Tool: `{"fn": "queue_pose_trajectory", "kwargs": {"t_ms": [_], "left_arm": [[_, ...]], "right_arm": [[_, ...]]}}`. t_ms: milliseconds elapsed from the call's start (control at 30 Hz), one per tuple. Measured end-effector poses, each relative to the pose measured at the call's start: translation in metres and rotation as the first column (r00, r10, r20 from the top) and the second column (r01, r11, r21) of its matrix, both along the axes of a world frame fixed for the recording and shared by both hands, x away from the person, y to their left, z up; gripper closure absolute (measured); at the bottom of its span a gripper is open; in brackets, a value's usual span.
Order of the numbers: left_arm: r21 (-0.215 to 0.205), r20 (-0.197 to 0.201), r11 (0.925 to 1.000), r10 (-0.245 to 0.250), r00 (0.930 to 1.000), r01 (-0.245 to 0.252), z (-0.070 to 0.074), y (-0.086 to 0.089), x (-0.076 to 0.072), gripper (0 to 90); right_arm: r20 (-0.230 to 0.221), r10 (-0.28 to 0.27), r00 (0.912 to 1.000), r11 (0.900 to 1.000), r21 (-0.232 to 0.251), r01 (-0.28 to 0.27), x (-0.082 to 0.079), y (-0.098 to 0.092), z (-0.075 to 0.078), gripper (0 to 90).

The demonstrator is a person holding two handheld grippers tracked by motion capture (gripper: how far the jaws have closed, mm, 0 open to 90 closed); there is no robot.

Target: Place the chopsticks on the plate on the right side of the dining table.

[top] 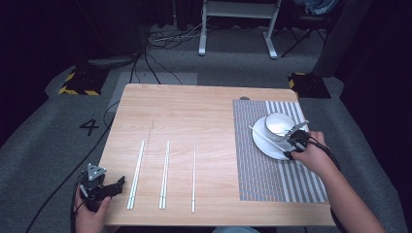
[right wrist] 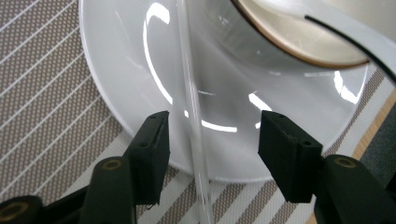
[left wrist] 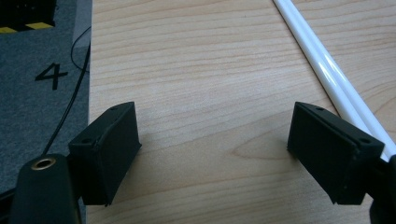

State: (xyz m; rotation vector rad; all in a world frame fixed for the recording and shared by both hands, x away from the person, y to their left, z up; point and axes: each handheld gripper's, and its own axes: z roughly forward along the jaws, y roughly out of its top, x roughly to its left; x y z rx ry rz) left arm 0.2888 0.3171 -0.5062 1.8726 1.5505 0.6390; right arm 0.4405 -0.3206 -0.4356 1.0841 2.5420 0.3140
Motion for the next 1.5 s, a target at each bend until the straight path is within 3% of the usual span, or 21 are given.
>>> {"fn": "queue_pose_trajectory", "kwargs": {"t_ms": [200, 600, 900, 1167, 1500], "left_arm": [[0.000, 0.000, 1.0000, 0.000, 1.0000, 0.000, 0.000, 0.000, 0.000, 16.5], [0.000, 0.000, 1.0000, 0.000, 1.0000, 0.000, 0.000, 0.000, 0.000, 16.5], [0.001, -0.001, 1.0000, 0.000, 1.0000, 0.000, 0.000, 0.000, 0.000, 16.5], [0.001, 0.000, 1.0000, 0.003, 1.0000, -0.003, 0.000, 0.000, 0.000, 16.3], [0.001, 0.000, 1.0000, 0.003, 1.0000, -0.003, 0.000, 0.000, 0.000, 16.4]], "right_arm": [[0.016, -0.036, 0.9992, 0.999, 0.012, 0.035, -0.012, -0.019, -0.006, 41.8], [-0.006, -0.119, 0.9929, 0.993, -0.006, 0.119, -0.013, -0.047, -0.020, 44.1], [0.012, -0.195, 0.9807, 0.981, -0.005, 0.195, 0.000, -0.066, -0.024, 45.4], [0.034, -0.227, 0.9733, 0.973, -0.028, 0.228, 0.013, -0.073, -0.026, 48.1], [0.062, -0.287, 0.9558, 0.957, -0.021, 0.289, 0.024, -0.080, -0.027, 50.3]]}}
